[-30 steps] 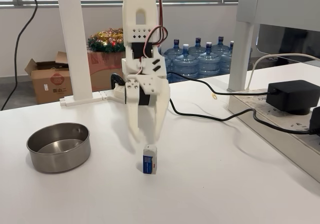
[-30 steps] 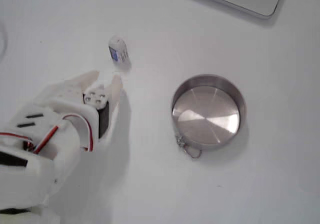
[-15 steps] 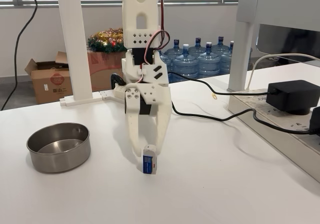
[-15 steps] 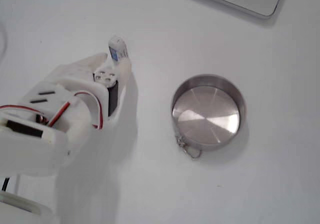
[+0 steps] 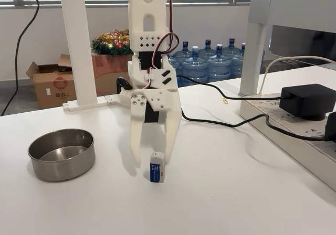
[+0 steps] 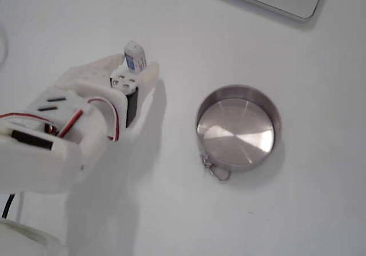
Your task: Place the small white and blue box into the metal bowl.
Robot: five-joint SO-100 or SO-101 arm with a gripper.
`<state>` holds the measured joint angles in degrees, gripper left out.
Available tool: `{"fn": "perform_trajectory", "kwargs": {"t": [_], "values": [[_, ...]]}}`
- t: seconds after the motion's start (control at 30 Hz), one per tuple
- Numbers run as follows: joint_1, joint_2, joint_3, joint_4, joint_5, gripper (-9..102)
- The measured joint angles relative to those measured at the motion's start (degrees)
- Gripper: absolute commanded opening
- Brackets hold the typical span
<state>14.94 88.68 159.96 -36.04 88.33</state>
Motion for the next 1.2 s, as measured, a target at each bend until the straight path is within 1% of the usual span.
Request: {"fn": "perform_trajectory", "kwargs": {"t": [0.13,0.67,0.87,1.1,1.2], "values": [[-1.41,-2.02,-1.85,0.0,0.7,19],[-0.97,-3.6,-4.75,0.0,0.7,18],[-0.97,-3.6,-4.83,0.0,0.79,7],[0.97,-3.6,-4.83,0.0,0.79,0],[1.14,-3.6,-4.83,0.0,0.7,-1]]}}
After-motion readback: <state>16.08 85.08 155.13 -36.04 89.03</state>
